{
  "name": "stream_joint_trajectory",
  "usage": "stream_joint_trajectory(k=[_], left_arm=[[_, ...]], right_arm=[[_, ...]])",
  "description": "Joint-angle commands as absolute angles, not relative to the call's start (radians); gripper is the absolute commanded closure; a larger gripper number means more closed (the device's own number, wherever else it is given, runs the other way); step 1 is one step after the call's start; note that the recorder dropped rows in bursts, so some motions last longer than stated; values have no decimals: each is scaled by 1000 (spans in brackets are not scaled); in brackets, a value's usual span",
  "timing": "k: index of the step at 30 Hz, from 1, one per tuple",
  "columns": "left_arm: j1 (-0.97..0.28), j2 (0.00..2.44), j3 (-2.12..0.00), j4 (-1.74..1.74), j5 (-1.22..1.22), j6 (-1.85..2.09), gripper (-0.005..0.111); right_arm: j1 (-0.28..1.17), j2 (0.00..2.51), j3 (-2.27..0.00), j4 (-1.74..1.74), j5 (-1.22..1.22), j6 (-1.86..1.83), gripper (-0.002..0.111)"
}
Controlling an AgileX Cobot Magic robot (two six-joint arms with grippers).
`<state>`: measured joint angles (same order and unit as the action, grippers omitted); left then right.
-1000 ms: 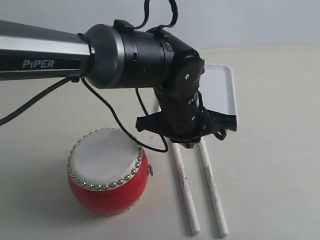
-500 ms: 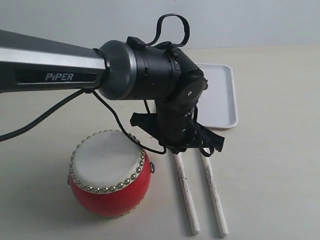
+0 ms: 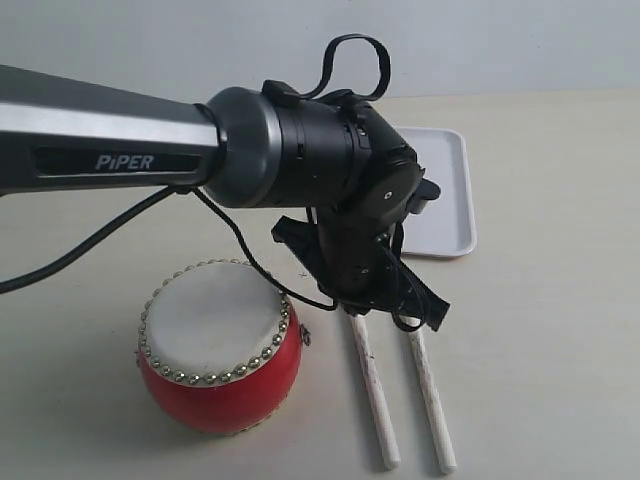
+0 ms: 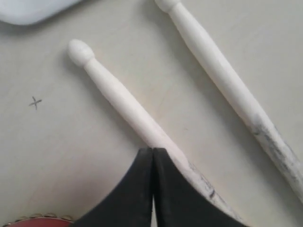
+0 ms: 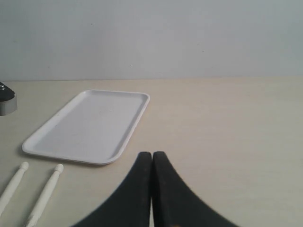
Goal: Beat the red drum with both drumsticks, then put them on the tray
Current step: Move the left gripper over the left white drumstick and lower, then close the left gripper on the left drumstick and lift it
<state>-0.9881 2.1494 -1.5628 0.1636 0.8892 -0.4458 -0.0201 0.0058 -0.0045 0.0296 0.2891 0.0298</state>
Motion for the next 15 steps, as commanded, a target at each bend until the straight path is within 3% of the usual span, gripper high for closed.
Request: stream_joint_trajectory(k=[1, 8, 15], left_arm=[[-990, 2152, -1560, 114, 870, -450, 95], [-990, 2154, -1560, 40, 860, -426, 68], [-990, 2220, -1560, 76, 880, -440, 65]], right_arm=[[-24, 0, 0, 28, 285, 31, 108], [-24, 0, 0, 28, 285, 31, 108], [-24, 0, 0, 31, 285, 29, 108]])
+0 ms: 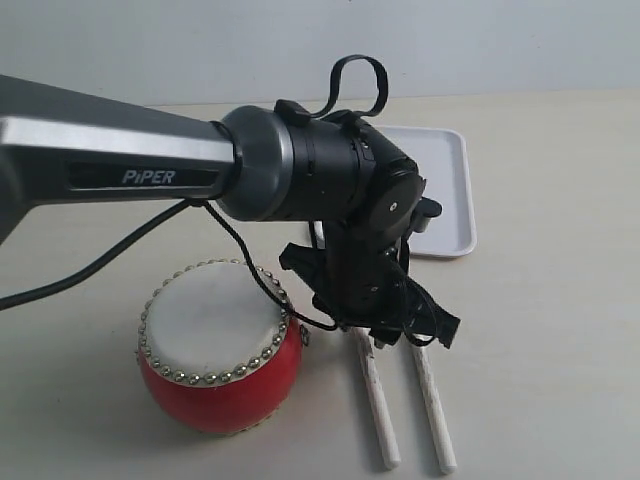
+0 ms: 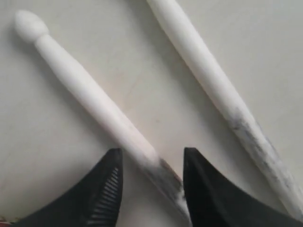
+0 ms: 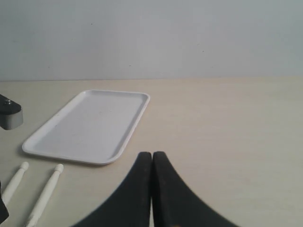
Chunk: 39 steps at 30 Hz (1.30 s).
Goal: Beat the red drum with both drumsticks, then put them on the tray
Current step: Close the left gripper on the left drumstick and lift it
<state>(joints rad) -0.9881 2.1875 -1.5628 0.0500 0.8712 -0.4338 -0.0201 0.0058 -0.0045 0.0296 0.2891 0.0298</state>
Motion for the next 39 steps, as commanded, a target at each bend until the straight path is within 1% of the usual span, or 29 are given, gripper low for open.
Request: stream_joint_trajectory(k=[1, 19, 21, 22, 23, 27, 28, 39], left_arm=[[-990, 2224, -1560, 76, 880, -437, 65], [-988, 2253, -1560, 76, 911, -420, 65], [-988, 2263, -1560, 76, 909, -420, 69], [-988, 2267, -1560, 76, 909, -420, 74], [-988, 2269, -1560, 76, 909, -420, 78], [-988, 2277, -1560, 76, 898, -420, 104], [-988, 2279, -1560, 78, 898, -417, 107], [-988, 2280, -1560, 121, 891, -428, 107]], right_arm=[[-24, 0, 0, 31, 285, 29, 108], [-24, 0, 0, 27, 285, 33, 108], [-24, 0, 0, 27, 285, 35, 108], [-24, 0, 0, 27, 285, 35, 108], [-24, 0, 0, 27, 283, 35, 108], [-24, 0, 0, 27, 283, 35, 108], [-24, 0, 0, 27, 283, 35, 108], [-24, 0, 0, 27, 283, 35, 108]])
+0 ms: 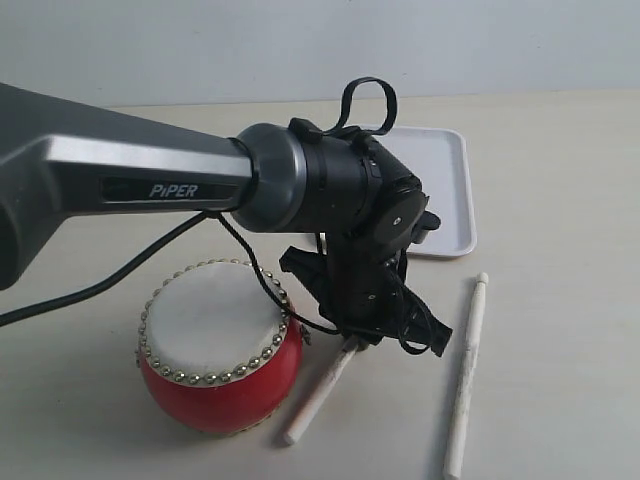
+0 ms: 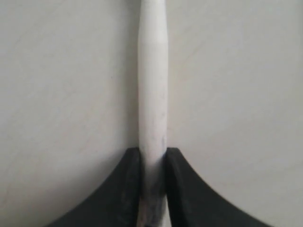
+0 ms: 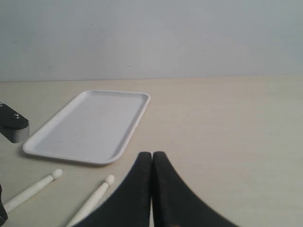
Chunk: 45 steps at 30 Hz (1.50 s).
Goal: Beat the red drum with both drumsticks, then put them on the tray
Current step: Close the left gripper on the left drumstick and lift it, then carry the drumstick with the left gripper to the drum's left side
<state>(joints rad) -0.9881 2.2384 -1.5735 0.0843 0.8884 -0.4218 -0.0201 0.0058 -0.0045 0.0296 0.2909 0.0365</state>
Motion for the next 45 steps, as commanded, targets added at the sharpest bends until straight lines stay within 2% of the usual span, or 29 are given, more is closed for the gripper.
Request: stream_joint_trajectory(k=[1, 9, 24, 37, 45], left_arm=[[-988, 2280, -1560, 120, 886, -428, 107], [-988, 2237, -1560, 177, 792, -459, 107], [-988, 1935, -1560, 385, 701, -560, 107], [-988, 1769, -1560, 618, 731, -730, 107], [-988, 1730, -1560, 738, 849, -785, 107]], right_arm=[[-24, 0, 0, 27, 283, 35, 108], [-24, 0, 0, 27, 283, 35, 108], [-24, 0, 0, 29, 283, 35, 108], [-24, 0, 0, 29, 283, 38, 108], [-24, 0, 0, 24, 272, 34, 108]])
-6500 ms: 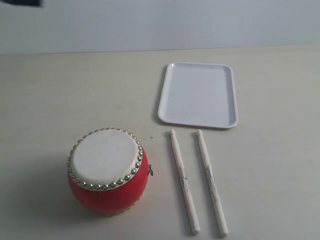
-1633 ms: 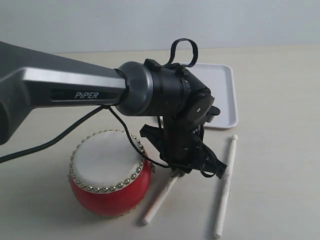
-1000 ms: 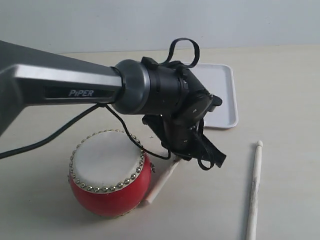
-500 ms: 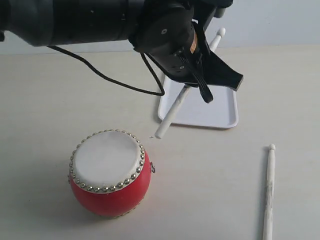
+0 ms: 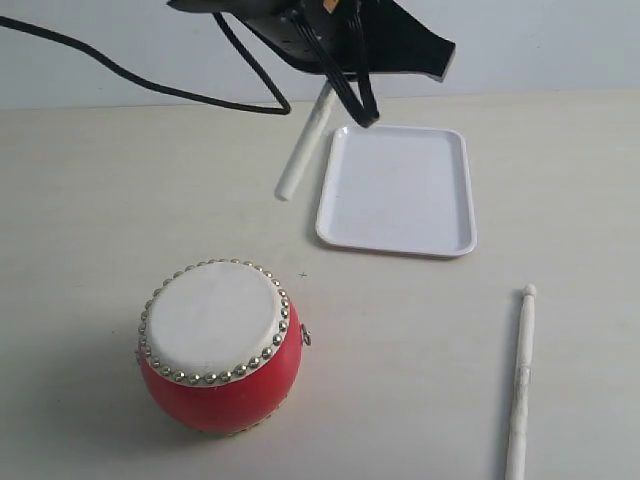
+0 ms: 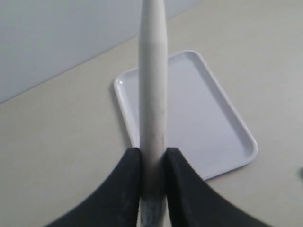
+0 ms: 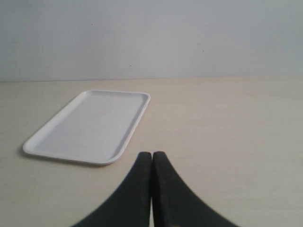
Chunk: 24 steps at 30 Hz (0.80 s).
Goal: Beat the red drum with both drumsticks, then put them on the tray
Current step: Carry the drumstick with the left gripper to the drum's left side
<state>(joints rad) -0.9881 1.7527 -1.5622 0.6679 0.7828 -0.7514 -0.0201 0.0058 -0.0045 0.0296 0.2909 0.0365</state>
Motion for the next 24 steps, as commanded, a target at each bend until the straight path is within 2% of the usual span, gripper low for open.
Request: stream_joint_trajectory(k=[1, 9, 13, 19, 24], left_arm=[[-988, 1727, -1560, 764, 869, -795, 107], [-988, 1691, -1560, 855, 901, -869, 107], [-988, 1648, -1526, 931, 901, -926, 107], [-988, 1507, -1390, 1086, 905, -1058, 107], [-988, 1354, -1238, 1226, 899, -1224, 107]], right_arm=[[-24, 0, 0, 24, 251, 34, 108], [-24, 0, 0, 29, 67, 60, 108], [-24, 0, 0, 29, -50, 187, 108], [-24, 0, 0, 29, -154, 422, 108], [-24, 0, 0, 18, -165, 449, 108]])
